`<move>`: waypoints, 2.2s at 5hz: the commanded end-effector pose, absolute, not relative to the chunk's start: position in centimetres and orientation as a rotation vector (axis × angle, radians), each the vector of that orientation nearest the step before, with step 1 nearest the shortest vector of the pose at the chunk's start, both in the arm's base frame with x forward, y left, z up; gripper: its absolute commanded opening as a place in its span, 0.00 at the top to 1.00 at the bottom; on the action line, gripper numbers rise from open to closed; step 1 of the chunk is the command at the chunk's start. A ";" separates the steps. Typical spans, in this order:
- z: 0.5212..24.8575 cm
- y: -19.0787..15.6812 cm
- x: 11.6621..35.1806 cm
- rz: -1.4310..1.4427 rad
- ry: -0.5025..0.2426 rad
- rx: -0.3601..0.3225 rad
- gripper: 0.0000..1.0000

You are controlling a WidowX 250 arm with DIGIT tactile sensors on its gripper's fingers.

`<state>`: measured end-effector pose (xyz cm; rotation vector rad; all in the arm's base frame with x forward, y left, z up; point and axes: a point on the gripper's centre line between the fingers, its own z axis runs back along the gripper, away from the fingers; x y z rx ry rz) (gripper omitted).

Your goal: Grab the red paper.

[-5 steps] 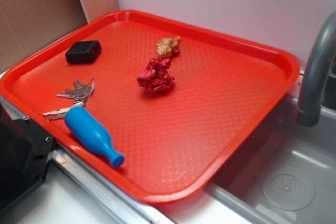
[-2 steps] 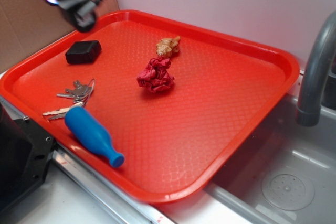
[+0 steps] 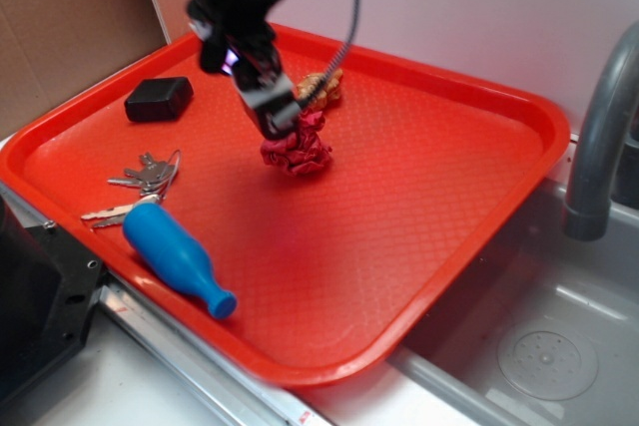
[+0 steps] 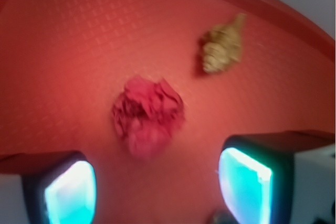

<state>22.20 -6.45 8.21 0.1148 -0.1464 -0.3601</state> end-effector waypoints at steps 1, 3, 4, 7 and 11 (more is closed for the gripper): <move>2.8 -8.8 24.7 -0.425 -0.025 0.155 0.21; 2.7 -7.4 24.3 -0.347 -0.015 0.146 1.00; 7.3 -5.8 23.7 -0.243 -0.063 0.130 1.00; 21.8 0.9 18.3 0.032 -0.080 -0.051 1.00; 9.5 -3.0 20.5 -0.003 -0.044 -0.020 0.00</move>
